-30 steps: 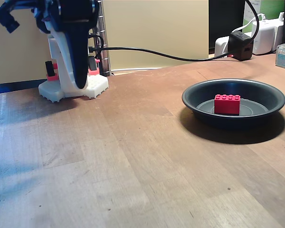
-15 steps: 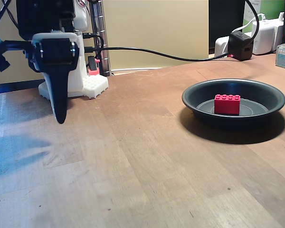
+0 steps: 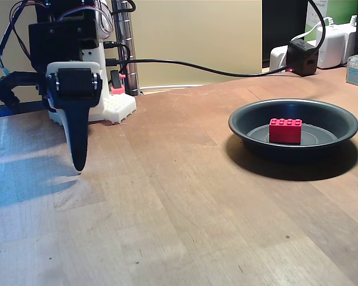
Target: Grasp a lego block and put it in the bin.
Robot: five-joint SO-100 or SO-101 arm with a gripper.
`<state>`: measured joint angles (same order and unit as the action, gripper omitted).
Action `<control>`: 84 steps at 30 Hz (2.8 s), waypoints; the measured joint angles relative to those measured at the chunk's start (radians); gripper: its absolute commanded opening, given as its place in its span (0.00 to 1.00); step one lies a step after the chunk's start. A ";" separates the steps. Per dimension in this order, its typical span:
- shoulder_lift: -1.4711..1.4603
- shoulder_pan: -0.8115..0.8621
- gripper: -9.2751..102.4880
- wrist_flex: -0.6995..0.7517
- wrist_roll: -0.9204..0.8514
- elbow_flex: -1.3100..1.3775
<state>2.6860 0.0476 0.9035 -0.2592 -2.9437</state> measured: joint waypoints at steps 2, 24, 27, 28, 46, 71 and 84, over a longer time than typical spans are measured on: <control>0.000 0.006 0.08 0.000 0.000 -0.005; 0.006 0.018 0.08 -0.012 0.164 -0.135; 0.008 0.018 0.08 -0.052 0.164 -0.152; 0.008 0.018 0.08 -0.060 0.169 -0.153; 0.008 0.012 0.09 -0.067 0.167 -0.155; 0.008 0.012 0.09 -0.067 0.166 -0.155; 0.008 0.012 0.09 -0.067 0.166 -0.155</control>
<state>2.6937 0.0598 0.8360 -0.0936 -3.0986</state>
